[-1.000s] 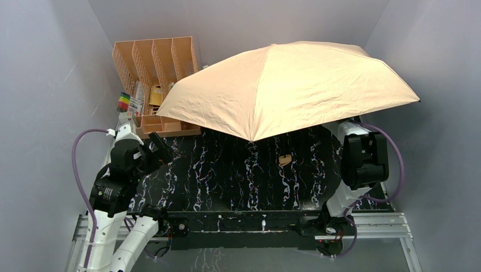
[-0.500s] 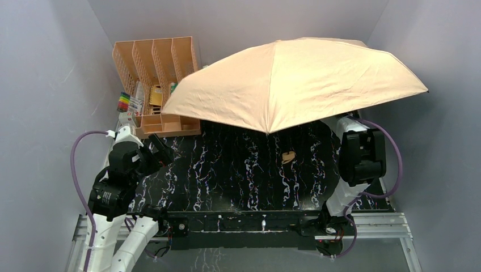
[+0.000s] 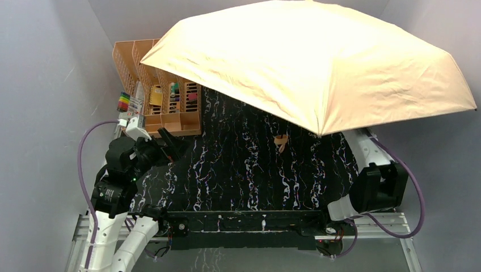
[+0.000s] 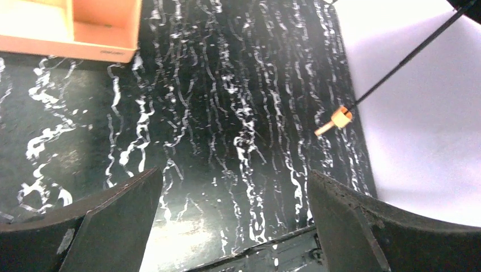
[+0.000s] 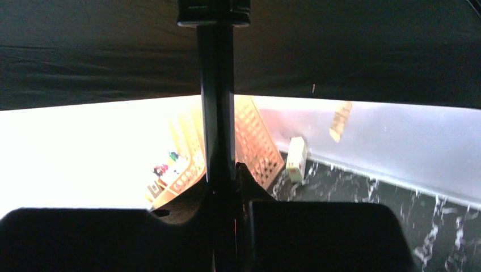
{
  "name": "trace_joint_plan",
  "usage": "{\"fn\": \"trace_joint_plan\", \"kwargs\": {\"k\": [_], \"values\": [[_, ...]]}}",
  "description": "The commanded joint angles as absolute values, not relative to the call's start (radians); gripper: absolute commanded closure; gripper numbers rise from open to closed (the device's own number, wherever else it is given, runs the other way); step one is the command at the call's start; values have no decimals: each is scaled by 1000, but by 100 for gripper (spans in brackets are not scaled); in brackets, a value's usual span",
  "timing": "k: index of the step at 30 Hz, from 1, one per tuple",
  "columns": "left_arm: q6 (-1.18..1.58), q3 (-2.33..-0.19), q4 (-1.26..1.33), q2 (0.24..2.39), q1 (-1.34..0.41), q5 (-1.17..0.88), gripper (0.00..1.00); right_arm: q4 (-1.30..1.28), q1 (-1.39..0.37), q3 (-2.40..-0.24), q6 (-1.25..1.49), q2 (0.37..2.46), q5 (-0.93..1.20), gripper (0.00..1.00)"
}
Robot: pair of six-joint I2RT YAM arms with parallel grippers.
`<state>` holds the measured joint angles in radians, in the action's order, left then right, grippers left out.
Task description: Put away the umbrella
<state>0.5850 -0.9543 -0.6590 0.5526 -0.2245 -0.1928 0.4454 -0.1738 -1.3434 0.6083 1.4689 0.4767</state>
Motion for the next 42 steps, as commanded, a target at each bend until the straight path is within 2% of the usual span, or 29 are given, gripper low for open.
{"fn": "trace_joint_plan", "kwargs": {"k": [1,4,5,10,21,27,34,42], "values": [[598,-952,-543,574,-219,-346,2,571,-172,-1427,631,1383,435,100],[627,-952,-486,589,-219,-396,2,548,-172,-1406,695,1354,415,100],[663,-956,-417,622,-219,-442,2,601,-171,-1325,816,1303,382,100],[705,-982,-323,688,-219,-513,2,653,-185,-1242,989,1254,377,100],[788,-1029,-130,810,-251,-587,2,586,-395,-1148,1044,1164,200,100],[752,-1066,-109,895,-450,-470,2,586,-485,-1117,1046,1163,144,100],[708,-1063,-49,978,-707,-302,2,557,-497,-1085,1078,1147,142,100],[651,-1131,50,1119,-816,-248,4,556,-501,-1052,1106,1137,180,100]]}}
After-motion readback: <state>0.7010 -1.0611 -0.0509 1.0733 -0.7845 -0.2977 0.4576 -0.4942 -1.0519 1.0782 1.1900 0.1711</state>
